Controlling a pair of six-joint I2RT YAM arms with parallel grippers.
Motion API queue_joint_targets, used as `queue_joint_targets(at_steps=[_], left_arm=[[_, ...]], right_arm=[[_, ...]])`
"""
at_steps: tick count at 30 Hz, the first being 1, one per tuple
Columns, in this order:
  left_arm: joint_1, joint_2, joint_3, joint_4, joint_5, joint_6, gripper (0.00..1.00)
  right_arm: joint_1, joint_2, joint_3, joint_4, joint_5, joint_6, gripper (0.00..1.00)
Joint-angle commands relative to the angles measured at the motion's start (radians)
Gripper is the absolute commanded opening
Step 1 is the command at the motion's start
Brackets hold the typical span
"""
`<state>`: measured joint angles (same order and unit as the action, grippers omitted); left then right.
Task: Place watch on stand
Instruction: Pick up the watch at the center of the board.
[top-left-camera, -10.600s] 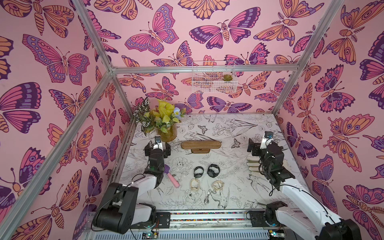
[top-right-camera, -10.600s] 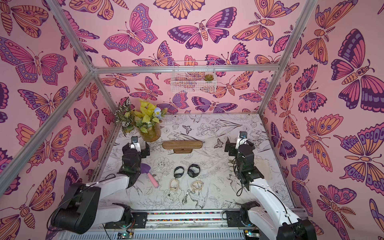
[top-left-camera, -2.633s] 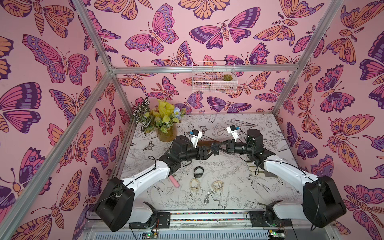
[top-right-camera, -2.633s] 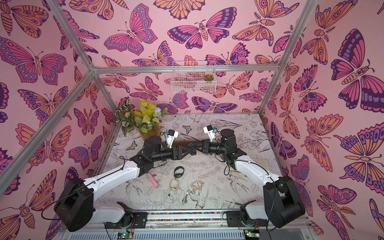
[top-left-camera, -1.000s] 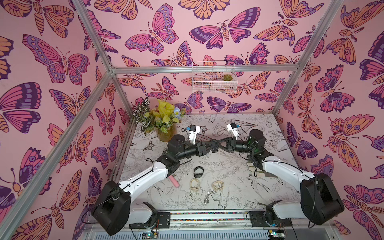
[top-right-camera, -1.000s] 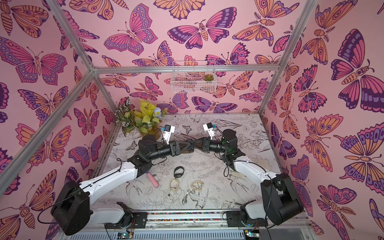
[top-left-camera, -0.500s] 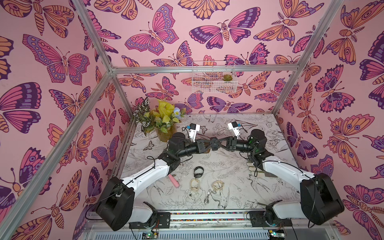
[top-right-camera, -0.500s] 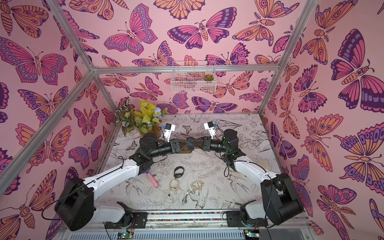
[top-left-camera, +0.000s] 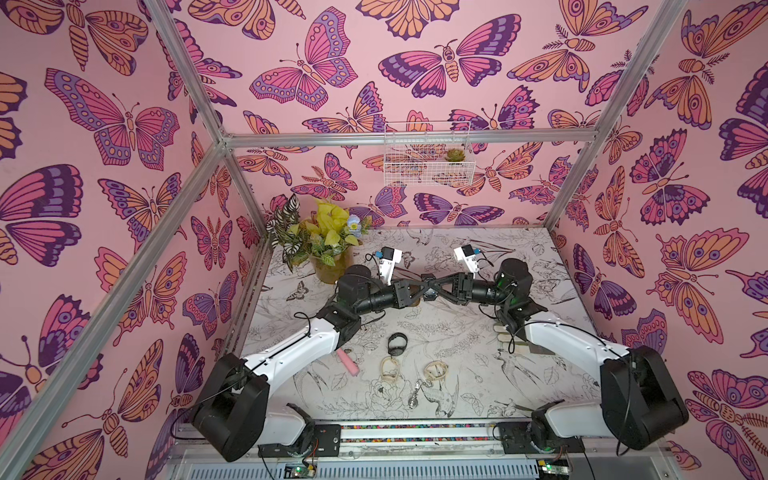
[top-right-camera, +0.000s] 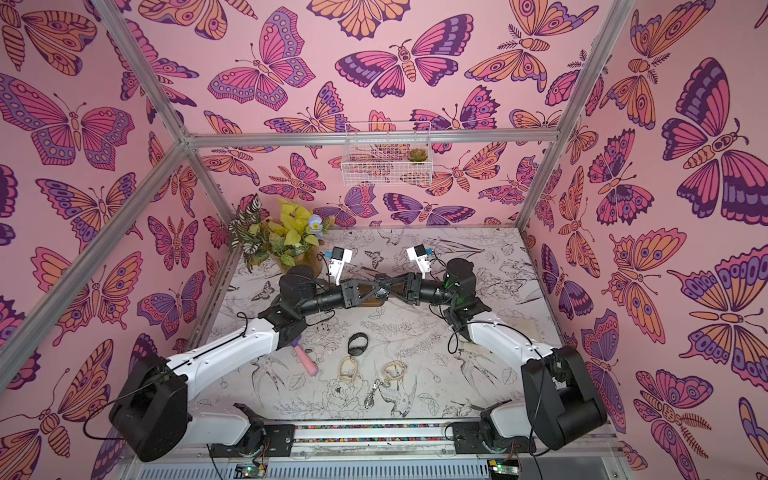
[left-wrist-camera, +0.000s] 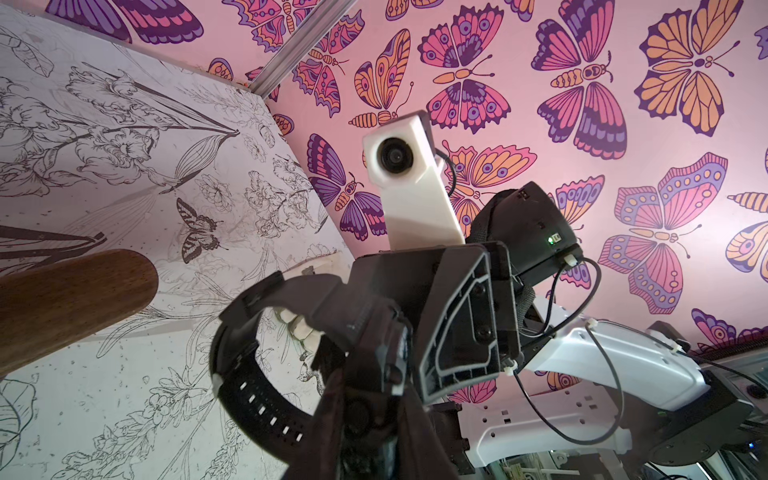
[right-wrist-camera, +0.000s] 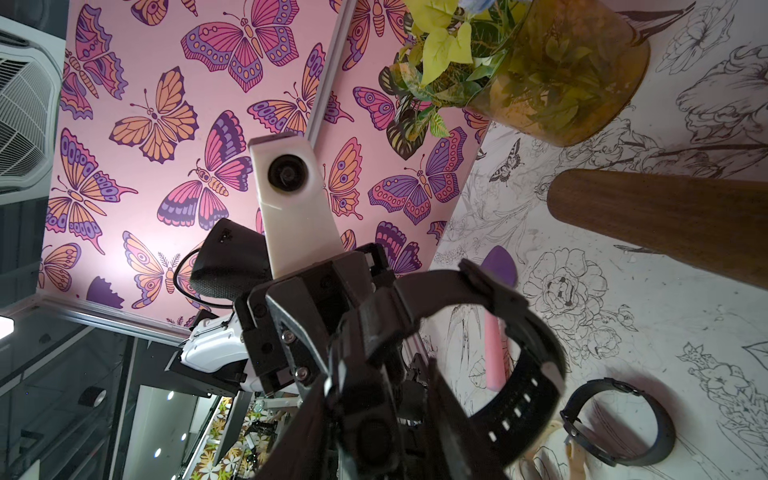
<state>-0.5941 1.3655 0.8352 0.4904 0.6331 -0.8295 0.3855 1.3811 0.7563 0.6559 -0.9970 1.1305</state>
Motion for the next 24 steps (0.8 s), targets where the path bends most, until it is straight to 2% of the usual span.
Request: queue_joint_targets(at_steps=[1, 4, 8, 13, 18, 24], left_arm=[[0.012, -0.011, 0.012, 0.012, 0.018, 0.023, 0.00], [0.015, -0.013, 0.010, 0.011, 0.020, 0.021, 0.00], [0.020, -0.019, 0.005, 0.011, 0.022, 0.021, 0.00], [0.024, -0.030, -0.004, 0.012, 0.018, 0.021, 0.00], [0.025, -0.029, 0.000, 0.013, 0.018, 0.021, 0.00], [0.025, -0.011, 0.011, 0.022, 0.032, 0.009, 0.00]], right_arm=[[-0.017, -0.027, 0.025, 0.027, -0.029, 0.023, 0.36], [-0.020, -0.031, 0.021, 0.050, -0.036, 0.039, 0.36], [-0.028, -0.030, 0.007, 0.107, -0.037, 0.078, 0.42], [-0.039, -0.017, 0.003, 0.139, -0.037, 0.107, 0.42], [-0.037, 0.000, -0.003, 0.167, -0.035, 0.127, 0.32], [-0.036, 0.012, -0.007, 0.175, -0.045, 0.132, 0.31]])
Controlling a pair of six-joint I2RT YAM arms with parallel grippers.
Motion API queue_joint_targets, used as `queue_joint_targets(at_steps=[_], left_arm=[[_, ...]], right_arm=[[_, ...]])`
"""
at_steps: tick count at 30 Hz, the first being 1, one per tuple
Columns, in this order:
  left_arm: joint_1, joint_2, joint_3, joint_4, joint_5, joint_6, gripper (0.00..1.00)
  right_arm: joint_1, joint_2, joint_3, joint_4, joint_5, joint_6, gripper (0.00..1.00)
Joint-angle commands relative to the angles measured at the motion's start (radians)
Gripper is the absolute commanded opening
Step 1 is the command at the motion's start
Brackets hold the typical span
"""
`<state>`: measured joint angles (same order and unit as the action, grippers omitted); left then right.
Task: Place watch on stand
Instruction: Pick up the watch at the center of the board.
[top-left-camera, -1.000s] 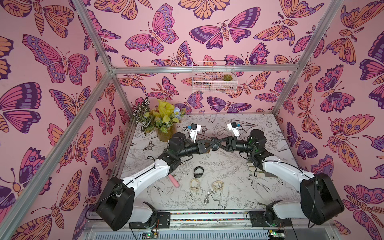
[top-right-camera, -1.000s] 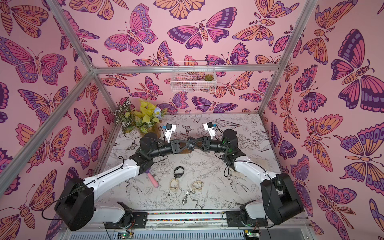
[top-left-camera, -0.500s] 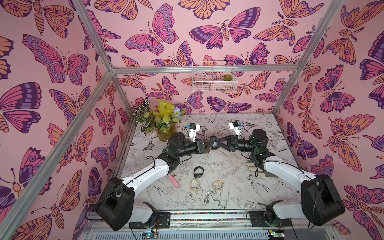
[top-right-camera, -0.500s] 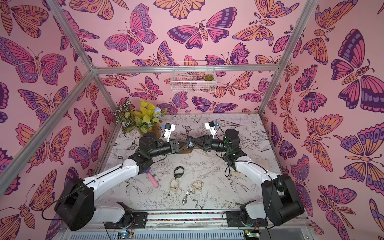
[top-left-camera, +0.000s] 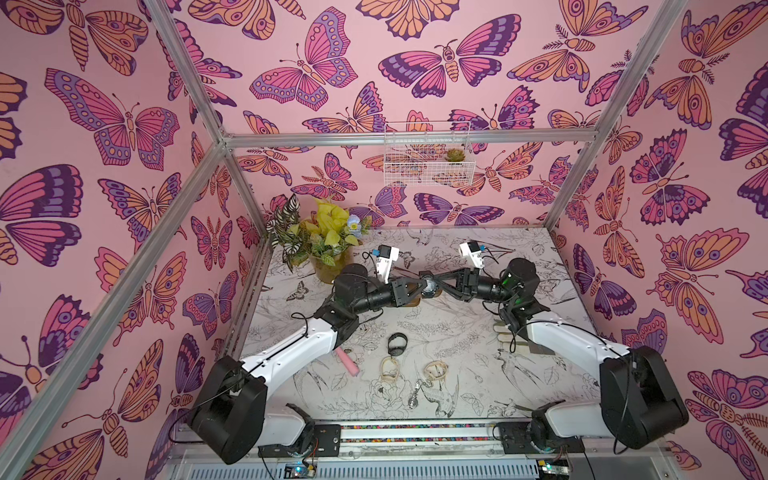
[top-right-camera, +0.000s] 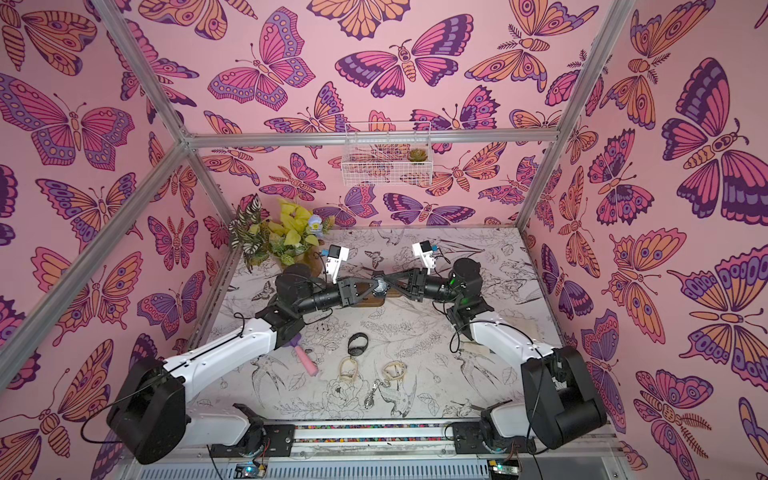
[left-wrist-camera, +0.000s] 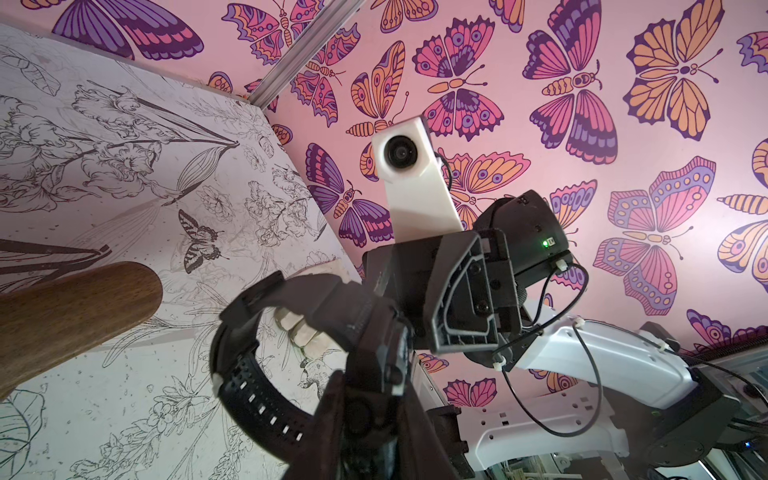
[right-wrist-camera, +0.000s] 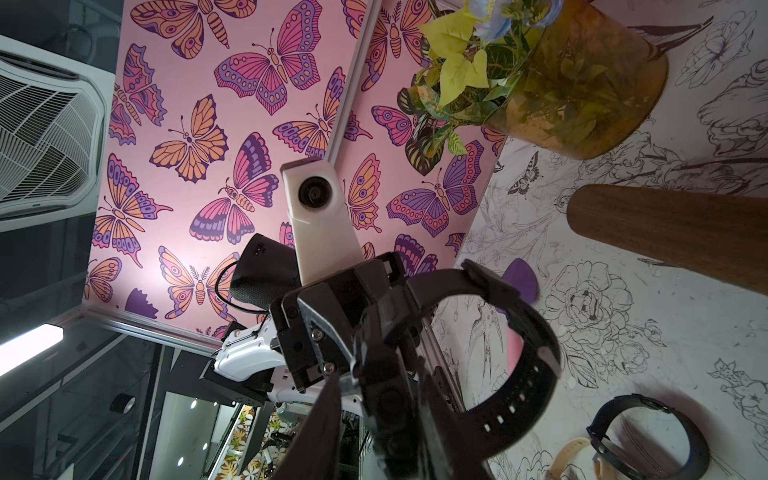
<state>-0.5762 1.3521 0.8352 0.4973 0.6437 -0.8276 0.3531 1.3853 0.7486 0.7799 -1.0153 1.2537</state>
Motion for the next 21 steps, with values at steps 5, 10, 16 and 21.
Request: queue_joint_targets(at_steps=[5, 10, 16, 21], left_arm=[[0.007, 0.017, 0.018, 0.023, 0.028, 0.000, 0.00], [0.007, 0.031, 0.021, 0.035, 0.033, -0.011, 0.00], [0.007, 0.039, 0.026, 0.044, 0.036, -0.016, 0.00], [0.007, 0.049, 0.033, 0.048, 0.043, -0.020, 0.00]], right_arm=[[-0.002, 0.019, 0.000, 0.049, -0.029, 0.002, 0.31], [0.004, 0.032, 0.007, 0.039, -0.028, -0.014, 0.24], [0.004, 0.032, 0.008, 0.008, -0.031, -0.041, 0.07], [0.010, 0.023, 0.007, -0.039, -0.037, -0.081, 0.07]])
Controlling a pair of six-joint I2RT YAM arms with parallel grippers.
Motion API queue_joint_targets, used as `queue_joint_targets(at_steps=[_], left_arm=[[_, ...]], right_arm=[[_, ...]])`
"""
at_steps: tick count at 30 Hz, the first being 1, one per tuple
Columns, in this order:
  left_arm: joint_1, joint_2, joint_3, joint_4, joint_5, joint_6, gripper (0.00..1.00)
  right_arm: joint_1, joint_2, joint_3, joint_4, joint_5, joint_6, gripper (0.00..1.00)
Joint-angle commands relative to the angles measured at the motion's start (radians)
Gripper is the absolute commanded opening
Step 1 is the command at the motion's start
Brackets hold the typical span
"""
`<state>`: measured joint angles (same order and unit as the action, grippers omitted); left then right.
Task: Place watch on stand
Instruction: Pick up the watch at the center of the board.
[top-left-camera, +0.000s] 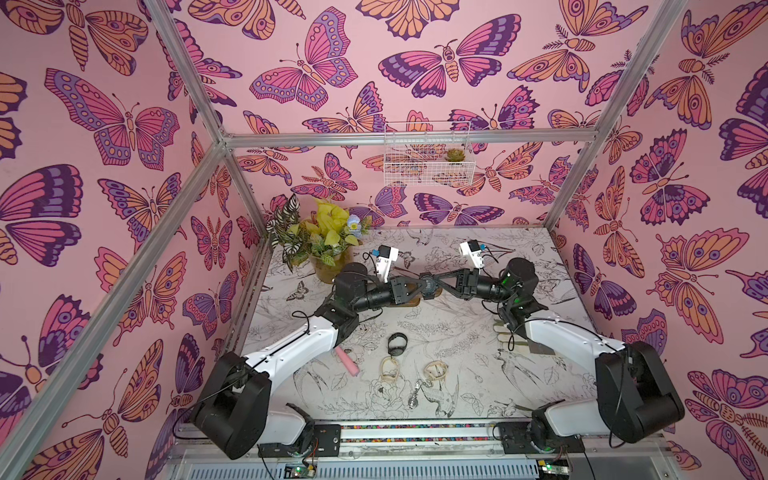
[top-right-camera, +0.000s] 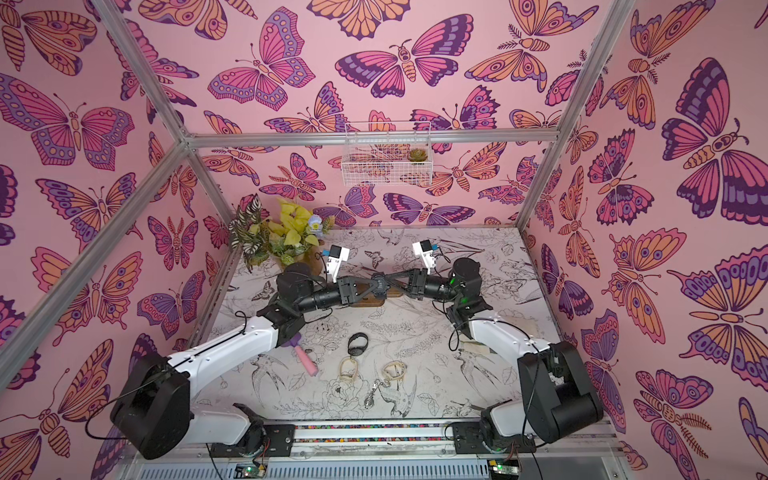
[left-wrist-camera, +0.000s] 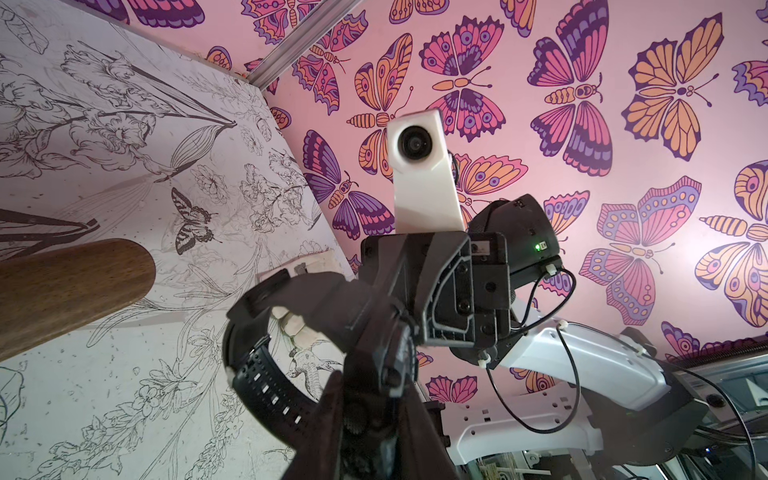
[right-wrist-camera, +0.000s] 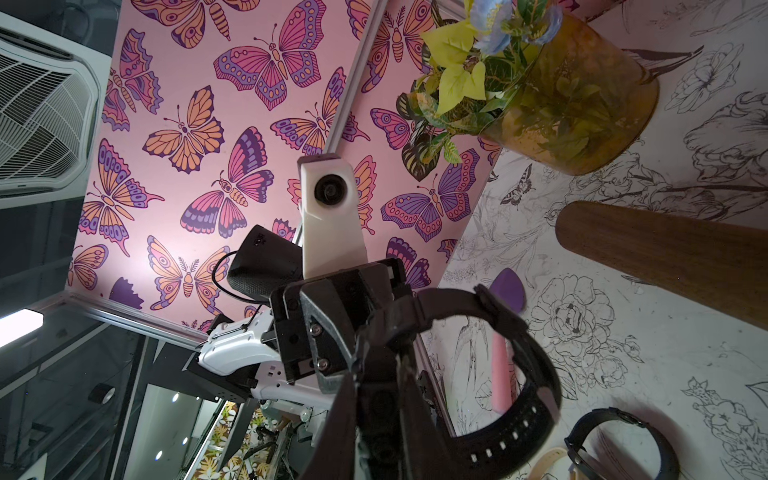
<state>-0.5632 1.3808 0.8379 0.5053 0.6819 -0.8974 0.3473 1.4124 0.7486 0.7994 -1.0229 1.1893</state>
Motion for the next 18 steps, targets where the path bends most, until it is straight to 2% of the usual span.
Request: queue_joint_targets(at_steps=[1, 2, 4, 7, 8, 11, 12, 18], left_arm=[[-0.005, 0.023, 0.032, 0.043, 0.007, 0.048, 0.00], [-0.005, 0.025, 0.032, 0.044, 0.007, 0.046, 0.00], [-0.006, 0.028, 0.033, 0.048, 0.008, 0.042, 0.00], [-0.006, 0.030, 0.035, 0.050, 0.008, 0.040, 0.00], [-0.006, 0.029, 0.035, 0.050, 0.008, 0.040, 0.00], [-0.006, 0.030, 0.036, 0.050, 0.011, 0.037, 0.00], [-0.006, 0.030, 0.036, 0.050, 0.011, 0.036, 0.00], [-0.005, 0.020, 0.034, 0.050, 0.013, 0.036, 0.00]], right_arm=[[0.019, -0.006, 0.009, -0.067, -0.033, -0.023, 0.16], [0.021, -0.007, 0.011, -0.079, -0.034, -0.031, 0.24], [0.026, -0.014, 0.016, -0.121, -0.034, -0.063, 0.32], [0.035, -0.027, 0.025, -0.192, -0.031, -0.118, 0.37], [0.039, -0.030, 0.027, -0.207, -0.031, -0.133, 0.37], [0.041, -0.037, 0.029, -0.223, -0.031, -0.143, 0.25], [0.041, -0.039, 0.029, -0.224, -0.031, -0.144, 0.25], [0.040, -0.041, 0.034, -0.233, -0.032, -0.147, 0.34]])
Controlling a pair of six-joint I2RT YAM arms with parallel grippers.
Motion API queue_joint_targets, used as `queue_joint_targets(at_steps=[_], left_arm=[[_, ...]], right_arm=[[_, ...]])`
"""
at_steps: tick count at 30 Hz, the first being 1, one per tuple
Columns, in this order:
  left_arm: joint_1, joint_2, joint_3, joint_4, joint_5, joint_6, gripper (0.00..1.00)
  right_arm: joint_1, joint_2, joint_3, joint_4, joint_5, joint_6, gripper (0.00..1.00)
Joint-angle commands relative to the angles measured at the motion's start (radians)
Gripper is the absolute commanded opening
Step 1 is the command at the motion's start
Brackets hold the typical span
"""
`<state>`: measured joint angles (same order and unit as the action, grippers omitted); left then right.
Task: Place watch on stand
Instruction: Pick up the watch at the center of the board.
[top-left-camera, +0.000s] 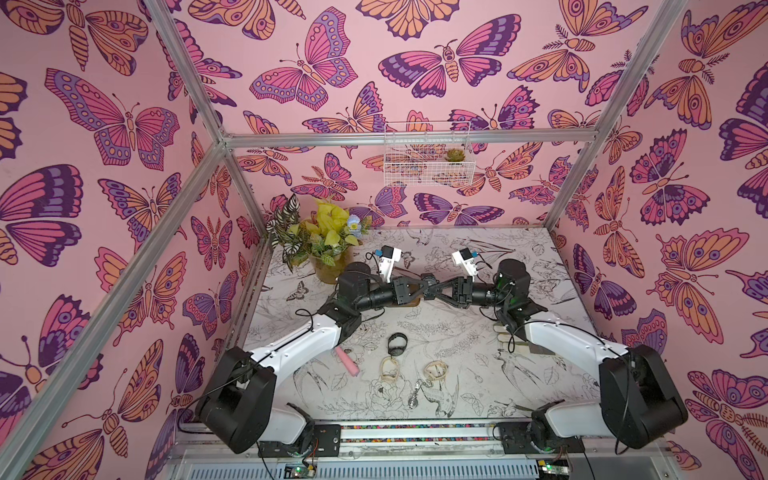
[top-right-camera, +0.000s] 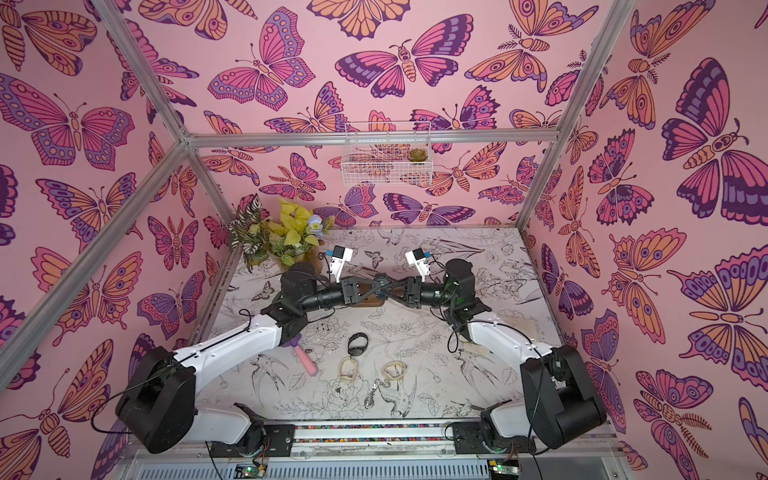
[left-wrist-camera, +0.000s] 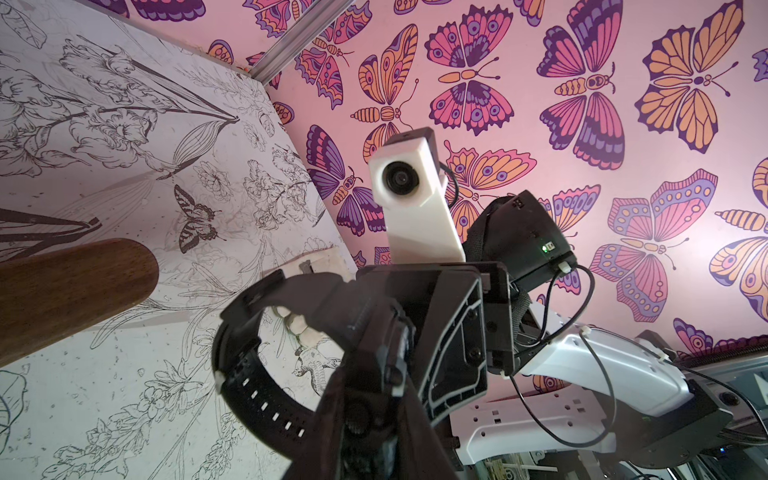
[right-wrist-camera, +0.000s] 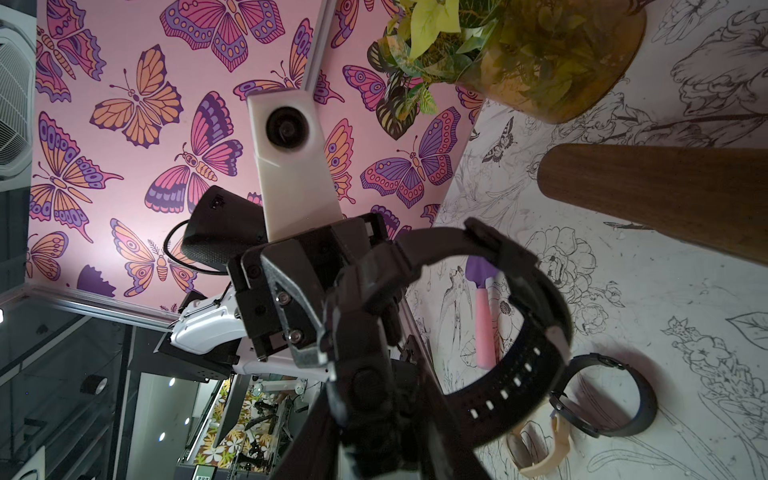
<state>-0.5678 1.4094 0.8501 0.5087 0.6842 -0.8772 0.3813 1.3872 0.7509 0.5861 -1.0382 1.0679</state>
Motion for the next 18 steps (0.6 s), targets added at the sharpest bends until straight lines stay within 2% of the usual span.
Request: queue_joint_targets(at_steps=[1, 12, 13, 16, 18], left_arm=[[-0.001, -0.011, 0.021, 0.045, 0.011, 0.017, 0.00], [-0.001, -0.016, 0.008, 0.039, 0.017, 0.014, 0.00], [-0.001, -0.015, 0.007, 0.039, 0.017, 0.014, 0.00], [-0.001, -0.015, 0.007, 0.039, 0.015, 0.014, 0.00], [-0.001, -0.013, 0.010, 0.039, 0.015, 0.014, 0.00]], right_arm=[[0.005, -0.017, 0.033, -0.020, -0.016, -0.025, 0.35], [-0.001, -0.027, 0.061, -0.007, -0.010, -0.020, 0.42], [-0.001, -0.027, 0.061, -0.005, -0.009, -0.019, 0.41], [-0.001, -0.021, 0.059, 0.018, -0.008, -0.005, 0.24], [-0.001, -0.016, 0.057, 0.036, -0.011, 0.010, 0.18]])
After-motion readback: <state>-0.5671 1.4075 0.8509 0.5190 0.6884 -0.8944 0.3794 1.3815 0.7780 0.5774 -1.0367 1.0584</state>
